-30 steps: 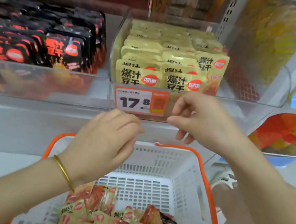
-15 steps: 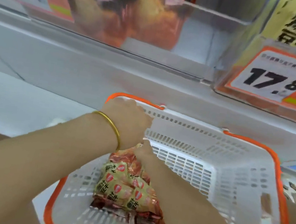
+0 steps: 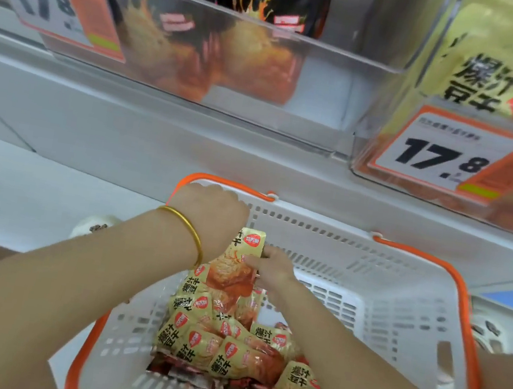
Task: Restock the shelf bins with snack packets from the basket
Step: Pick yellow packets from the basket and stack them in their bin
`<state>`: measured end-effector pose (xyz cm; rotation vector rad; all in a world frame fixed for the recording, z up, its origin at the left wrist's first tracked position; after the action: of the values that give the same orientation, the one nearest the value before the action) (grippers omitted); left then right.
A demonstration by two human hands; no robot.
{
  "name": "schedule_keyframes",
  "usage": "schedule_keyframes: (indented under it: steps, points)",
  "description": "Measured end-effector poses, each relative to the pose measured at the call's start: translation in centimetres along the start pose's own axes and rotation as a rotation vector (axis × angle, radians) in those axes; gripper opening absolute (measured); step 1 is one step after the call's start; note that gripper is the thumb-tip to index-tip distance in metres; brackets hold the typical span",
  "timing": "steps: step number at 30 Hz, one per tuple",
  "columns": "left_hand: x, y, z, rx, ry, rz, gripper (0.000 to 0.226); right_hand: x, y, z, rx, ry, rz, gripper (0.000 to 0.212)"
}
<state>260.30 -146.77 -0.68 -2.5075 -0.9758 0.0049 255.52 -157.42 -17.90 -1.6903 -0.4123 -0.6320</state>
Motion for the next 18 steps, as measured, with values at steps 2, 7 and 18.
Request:
schedule_keyframes:
  steps: [2, 7, 18]
  points:
    - [-0.9, 0.4, -0.6, -0.014, -0.086, 0.002, 0.033, 1.2, -3.1, -3.3, 0.111, 0.020, -0.026, 0.013]
    - [-4.7, 0.9, -3.8, -0.083, -0.540, 0.029, 0.047, 4.8, -12.3, -10.3, 0.278, 0.057, -0.185, 0.019]
    - [-12.7, -1.9, -20.2, -0.876, -0.760, 0.322, 0.043, 11.6, -29.3, -25.8, -0.228, 0.045, -0.726, 0.023]
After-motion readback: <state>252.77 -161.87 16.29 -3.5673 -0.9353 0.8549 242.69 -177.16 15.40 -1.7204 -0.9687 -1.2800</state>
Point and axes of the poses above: each hand's wrist, its own y-axis towards the middle knuckle, its own z-axis out of the palm, x = y × z, the point moved 3 cm from there along y, towards the middle knuckle, and after that the axes turned 3 degrees about z, right-handed, at the moved point
